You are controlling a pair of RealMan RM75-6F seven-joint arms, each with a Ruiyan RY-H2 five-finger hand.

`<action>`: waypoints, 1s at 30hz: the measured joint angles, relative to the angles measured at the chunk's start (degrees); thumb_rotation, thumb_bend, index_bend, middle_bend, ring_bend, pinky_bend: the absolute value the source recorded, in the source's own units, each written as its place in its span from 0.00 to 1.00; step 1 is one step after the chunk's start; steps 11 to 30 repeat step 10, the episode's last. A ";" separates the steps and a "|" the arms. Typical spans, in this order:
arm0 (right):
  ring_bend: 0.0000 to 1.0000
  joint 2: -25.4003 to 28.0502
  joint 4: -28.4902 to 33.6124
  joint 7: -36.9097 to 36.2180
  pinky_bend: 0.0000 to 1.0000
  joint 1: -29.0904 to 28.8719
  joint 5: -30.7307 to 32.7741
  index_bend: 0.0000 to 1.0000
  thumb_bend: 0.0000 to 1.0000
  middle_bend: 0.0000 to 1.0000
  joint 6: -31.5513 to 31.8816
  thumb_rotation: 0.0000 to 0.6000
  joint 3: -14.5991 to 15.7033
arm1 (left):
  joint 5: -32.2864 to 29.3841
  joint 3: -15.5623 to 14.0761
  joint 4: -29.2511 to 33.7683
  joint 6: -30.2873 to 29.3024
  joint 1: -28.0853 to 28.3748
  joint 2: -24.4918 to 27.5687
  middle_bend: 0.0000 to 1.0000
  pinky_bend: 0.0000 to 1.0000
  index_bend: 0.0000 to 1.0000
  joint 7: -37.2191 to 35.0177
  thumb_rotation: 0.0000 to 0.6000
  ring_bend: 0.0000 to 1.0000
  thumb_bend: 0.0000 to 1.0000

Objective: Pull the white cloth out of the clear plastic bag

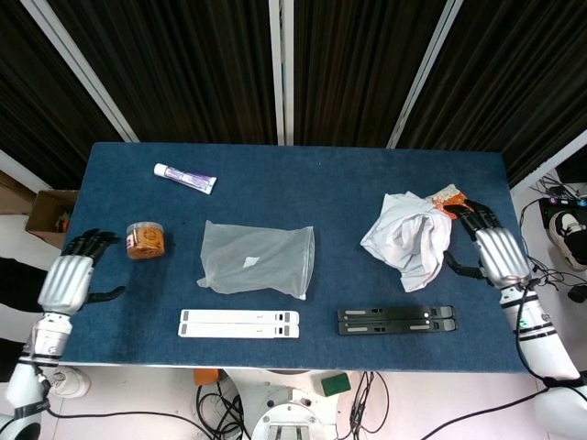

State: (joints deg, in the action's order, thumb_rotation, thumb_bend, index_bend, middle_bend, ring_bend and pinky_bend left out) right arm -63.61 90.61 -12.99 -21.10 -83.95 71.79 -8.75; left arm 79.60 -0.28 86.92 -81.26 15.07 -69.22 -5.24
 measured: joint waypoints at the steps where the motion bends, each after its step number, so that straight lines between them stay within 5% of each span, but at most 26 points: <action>1: 0.06 0.33 0.21 1.97 0.15 1.21 -0.60 0.22 0.36 0.20 2.15 1.00 0.45 | -0.36 -0.21 0.55 -0.66 -1.03 0.81 0.17 0.17 0.24 -0.02 1.00 0.09 0.06; 10: 0.04 -1.21 -1.90 10.02 0.13 11.77 -4.56 0.22 0.36 0.16 16.32 1.00 5.19 | -0.66 -2.47 3.36 -9.61 -10.31 2.93 0.17 0.17 0.24 1.82 1.00 0.09 0.06; 30: 0.04 -1.21 -1.90 10.02 0.13 11.77 -4.56 0.22 0.36 0.16 16.32 1.00 5.19 | -0.66 -2.47 3.36 -9.61 -10.31 2.93 0.17 0.17 0.24 1.82 1.00 0.09 0.06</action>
